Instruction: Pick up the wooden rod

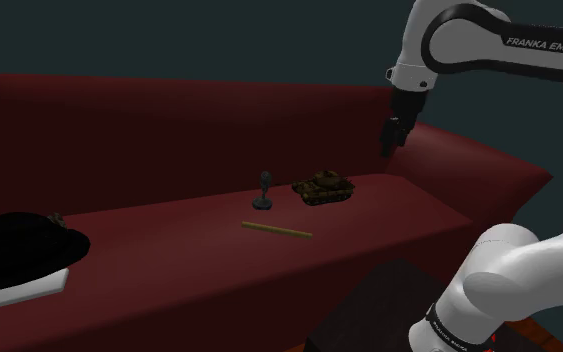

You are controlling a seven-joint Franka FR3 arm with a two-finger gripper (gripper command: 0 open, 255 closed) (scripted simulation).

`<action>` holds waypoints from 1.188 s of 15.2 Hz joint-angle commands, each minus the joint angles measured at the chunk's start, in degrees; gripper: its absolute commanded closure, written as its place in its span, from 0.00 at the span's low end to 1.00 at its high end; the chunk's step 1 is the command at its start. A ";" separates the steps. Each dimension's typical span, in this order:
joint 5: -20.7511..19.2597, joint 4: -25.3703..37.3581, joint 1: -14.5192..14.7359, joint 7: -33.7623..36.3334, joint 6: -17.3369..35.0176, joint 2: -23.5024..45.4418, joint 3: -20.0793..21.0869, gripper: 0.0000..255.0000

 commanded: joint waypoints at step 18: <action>0.83 -12.30 7.82 -8.43 37.06 19.21 0.57 0.00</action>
